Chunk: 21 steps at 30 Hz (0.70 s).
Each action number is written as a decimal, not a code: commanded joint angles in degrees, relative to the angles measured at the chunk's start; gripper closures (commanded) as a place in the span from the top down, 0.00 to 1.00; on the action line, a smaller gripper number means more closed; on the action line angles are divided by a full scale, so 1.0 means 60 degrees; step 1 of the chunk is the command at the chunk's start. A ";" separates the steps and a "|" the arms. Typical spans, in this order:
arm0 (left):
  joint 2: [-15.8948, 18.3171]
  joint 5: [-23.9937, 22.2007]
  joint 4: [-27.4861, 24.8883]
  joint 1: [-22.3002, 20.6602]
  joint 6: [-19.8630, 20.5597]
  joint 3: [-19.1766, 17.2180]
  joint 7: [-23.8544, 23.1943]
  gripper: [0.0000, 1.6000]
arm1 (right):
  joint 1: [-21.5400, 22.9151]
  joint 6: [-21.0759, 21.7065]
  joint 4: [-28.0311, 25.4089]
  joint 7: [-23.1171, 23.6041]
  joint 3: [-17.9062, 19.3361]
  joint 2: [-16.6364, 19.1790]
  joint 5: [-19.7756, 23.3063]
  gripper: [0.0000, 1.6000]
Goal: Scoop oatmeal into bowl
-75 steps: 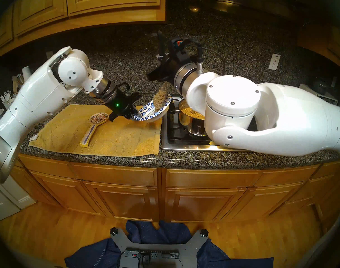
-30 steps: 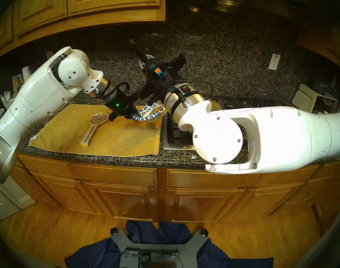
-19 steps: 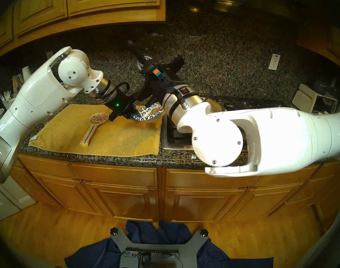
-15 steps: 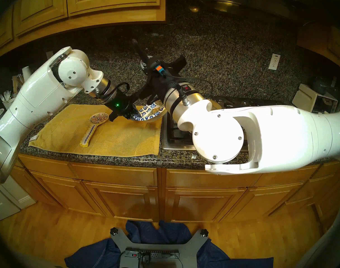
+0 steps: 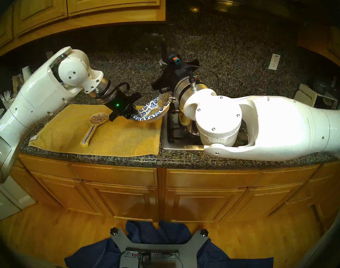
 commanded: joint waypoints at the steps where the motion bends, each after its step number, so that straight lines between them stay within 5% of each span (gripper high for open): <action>1: -0.0043 -0.0015 -0.0031 -0.0348 -0.0015 -0.0170 0.0702 0.00 | 0.0128 -0.0251 0.0352 -0.0170 0.0466 0.0028 0.0578 0.00; 21: -0.0044 -0.0015 -0.0028 -0.0348 -0.0013 -0.0171 0.0696 0.00 | 0.0280 -0.0427 0.0409 -0.0638 0.0485 0.0011 0.0913 0.00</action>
